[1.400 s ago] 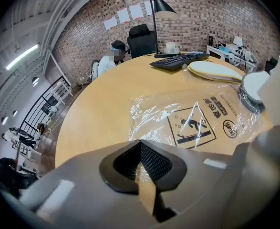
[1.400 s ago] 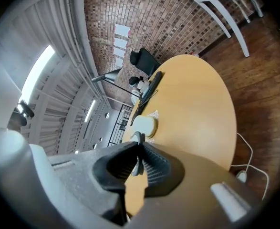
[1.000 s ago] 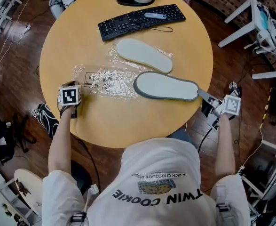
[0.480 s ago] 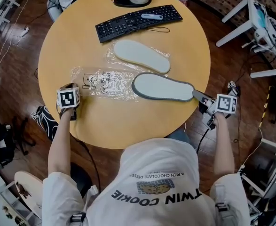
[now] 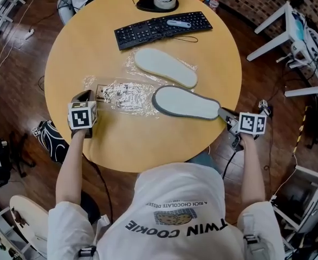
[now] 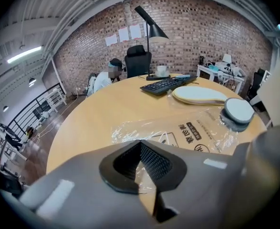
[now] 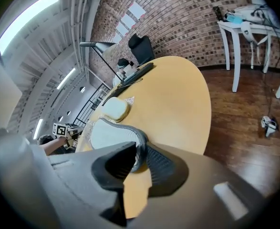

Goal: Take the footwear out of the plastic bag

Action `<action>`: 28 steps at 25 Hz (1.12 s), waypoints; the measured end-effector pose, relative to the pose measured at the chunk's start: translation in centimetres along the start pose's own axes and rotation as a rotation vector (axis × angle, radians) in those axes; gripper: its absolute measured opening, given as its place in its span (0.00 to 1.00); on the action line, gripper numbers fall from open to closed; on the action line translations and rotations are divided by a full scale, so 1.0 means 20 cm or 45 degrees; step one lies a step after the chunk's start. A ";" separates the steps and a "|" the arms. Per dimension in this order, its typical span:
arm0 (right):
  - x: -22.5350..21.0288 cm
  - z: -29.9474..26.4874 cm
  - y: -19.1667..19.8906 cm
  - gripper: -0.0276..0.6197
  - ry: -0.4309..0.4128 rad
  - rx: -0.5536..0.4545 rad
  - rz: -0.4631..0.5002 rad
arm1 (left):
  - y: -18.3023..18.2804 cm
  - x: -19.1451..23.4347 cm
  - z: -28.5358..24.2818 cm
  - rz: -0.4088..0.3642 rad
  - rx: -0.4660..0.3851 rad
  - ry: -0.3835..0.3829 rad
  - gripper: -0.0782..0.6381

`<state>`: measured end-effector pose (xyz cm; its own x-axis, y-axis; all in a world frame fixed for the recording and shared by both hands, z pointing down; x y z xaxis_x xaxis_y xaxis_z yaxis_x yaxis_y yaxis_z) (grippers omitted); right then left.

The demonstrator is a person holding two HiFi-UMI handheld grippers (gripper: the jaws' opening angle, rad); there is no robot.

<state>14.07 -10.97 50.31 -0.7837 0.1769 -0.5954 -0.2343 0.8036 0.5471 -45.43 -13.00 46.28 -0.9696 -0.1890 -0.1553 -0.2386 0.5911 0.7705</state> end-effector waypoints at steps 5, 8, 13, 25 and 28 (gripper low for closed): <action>0.02 -0.01 -0.01 0.14 0.023 0.048 0.120 | -0.09 -0.19 0.05 0.043 -0.108 0.064 0.12; 0.04 -0.04 -0.03 0.20 -0.023 0.083 0.213 | -0.12 -0.33 0.12 0.082 -0.166 0.057 0.12; 0.05 -0.08 -0.11 0.22 -0.146 0.144 0.448 | -0.26 -0.69 0.15 0.165 -0.259 0.018 0.12; 0.02 -0.05 -0.16 0.22 -0.625 0.209 1.030 | -0.34 -1.58 0.32 0.375 -0.371 -0.257 0.12; 0.05 0.03 -0.20 0.22 -0.722 0.183 1.075 | -0.37 -1.78 0.43 0.409 -0.374 -0.322 0.12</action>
<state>14.51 -13.76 47.16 -0.2647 0.9287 -0.2598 0.3678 0.3463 0.8630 -9.53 -3.88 40.69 -0.9830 0.1838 0.0013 0.0641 0.3357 0.9398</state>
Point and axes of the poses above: the fingertips, and each gripper's own axes: z backward along the fingers, x to its left, y out of its underside, the point moved 10 cm from there along z, backward along the fingers, and after that the axes turned 12 degrees about -x, right-handed, at the moved point
